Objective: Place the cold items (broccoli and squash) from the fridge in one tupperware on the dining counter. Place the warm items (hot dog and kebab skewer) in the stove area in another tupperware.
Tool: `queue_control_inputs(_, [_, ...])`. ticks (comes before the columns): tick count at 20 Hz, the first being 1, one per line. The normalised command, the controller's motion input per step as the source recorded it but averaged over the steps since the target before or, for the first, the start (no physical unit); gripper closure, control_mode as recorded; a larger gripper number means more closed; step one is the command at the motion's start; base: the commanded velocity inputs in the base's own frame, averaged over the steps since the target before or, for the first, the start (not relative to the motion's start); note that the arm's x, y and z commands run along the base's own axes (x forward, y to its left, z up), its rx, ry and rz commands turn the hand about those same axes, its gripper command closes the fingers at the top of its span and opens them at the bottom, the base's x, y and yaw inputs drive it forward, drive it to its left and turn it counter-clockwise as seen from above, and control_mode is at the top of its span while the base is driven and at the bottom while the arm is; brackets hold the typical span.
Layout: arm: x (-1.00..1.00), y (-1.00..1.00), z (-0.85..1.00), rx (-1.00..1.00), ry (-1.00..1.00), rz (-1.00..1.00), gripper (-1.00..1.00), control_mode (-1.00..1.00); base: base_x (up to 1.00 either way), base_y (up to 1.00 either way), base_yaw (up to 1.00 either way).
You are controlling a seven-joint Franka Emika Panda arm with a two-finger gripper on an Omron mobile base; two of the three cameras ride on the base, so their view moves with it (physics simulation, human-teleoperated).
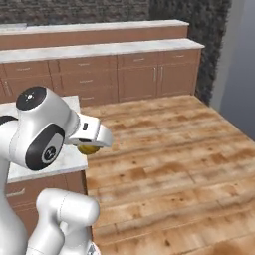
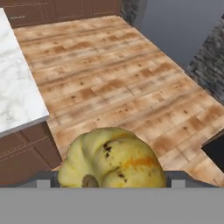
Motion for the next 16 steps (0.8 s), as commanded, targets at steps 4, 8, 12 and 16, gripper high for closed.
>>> queue_control_inputs(4, [0.0, 0.0, 0.0, 0.0, 0.0, 0.0, 1.0, 1.0, -0.05, -0.08, 0.67])
queue_control_inputs(8, [0.0, 0.0, 0.0, 0.0, 0.0, 0.0, 1.0, 1.0, 0.05, -0.24, 0.56])
queue_control_inputs(12, [0.0, 0.0, 0.0, 0.0, 0.0, 0.0, 1.0, 1.0, 0.66, -0.77, 0.22])
queue_control_inputs(16, [0.0, 0.0, 0.0, 0.0, 0.0, 0.0, 1.0, 1.0, 0.78, -0.95, 0.12])
